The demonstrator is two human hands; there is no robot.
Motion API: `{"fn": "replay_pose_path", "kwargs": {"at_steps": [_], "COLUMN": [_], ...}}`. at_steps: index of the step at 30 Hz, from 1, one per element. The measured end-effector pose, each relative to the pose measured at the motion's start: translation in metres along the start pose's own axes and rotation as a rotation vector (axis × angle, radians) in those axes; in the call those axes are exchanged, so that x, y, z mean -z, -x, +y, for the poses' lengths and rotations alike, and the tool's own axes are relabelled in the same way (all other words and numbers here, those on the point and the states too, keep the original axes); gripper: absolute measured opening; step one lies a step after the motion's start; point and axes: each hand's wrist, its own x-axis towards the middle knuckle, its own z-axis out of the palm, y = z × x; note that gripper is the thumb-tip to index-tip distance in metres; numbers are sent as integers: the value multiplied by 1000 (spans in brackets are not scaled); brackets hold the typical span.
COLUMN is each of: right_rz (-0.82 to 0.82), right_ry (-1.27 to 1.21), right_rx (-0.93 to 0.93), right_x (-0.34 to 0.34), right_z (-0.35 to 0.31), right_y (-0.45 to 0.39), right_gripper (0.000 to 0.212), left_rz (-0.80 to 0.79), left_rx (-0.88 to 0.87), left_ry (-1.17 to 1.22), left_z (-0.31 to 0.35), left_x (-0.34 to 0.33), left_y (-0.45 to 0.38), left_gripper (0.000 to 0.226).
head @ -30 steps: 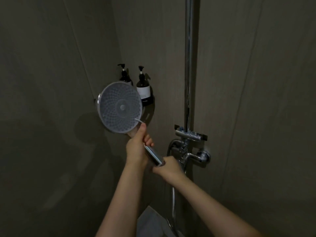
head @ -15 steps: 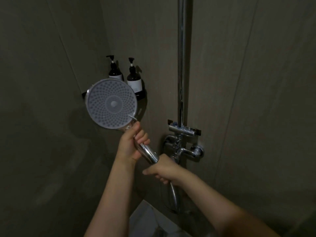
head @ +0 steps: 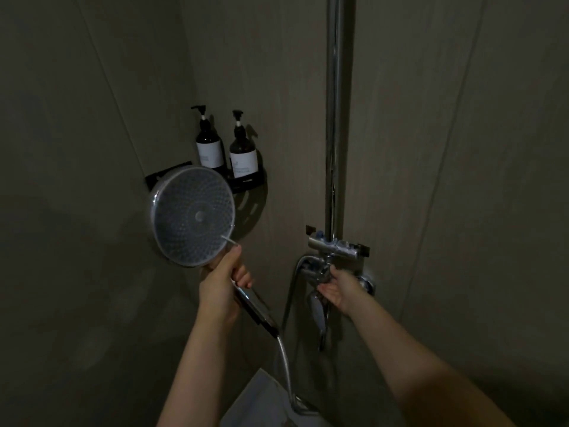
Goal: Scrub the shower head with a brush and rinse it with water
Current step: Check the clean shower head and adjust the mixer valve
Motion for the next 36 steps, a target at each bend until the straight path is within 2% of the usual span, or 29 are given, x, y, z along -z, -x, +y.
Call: {"fn": "replay_pose_path", "kwargs": {"at_steps": [3,6,11,14,16,20,28,30,32,34,36], "right_rz": [-62,-96,-146,-72,-62,-149,-125,-113,-126,-189,-243], "right_ry": [-136,-302,-390,-490,-497,-458,-163,-196,-336,-479,-504], "right_rx": [-76,-121,-177,-148,-135,-156,-111,-82,-86,-107,-124], "right_x": [-16,-15,-15,-24,-23,-18,-22,-22,-19,-15,-11], "right_z": [1,-1,5,7,8,13,14,16,19,23,24], "right_y": [-7,-14,-29,-34,-34,-37,-42,-36,-32,-26,-22], "right_gripper": [18,17,12,13,12,16,26,25,19,17,17], "left_rz": [11,22,-8,-43,-61,-94,-124,-131,-142,-149,-148], "left_rx": [-26,-15,12,14,17,21,43,55,62,60,58], "left_ry": [-28,-33,10,20,11,26,91,94,84,66,48], "left_z": [-3,-4,-4,-2,1,5,4,3,4,6,7], "left_x": [2,5,9,10,12,14,17,18,17,16,15], "left_y": [-1,-5,-13,-14,-17,-24,-33,-34,-35,-35,-36], "left_gripper": [46,54,41,40,41,52,53,53,53,56,57]}}
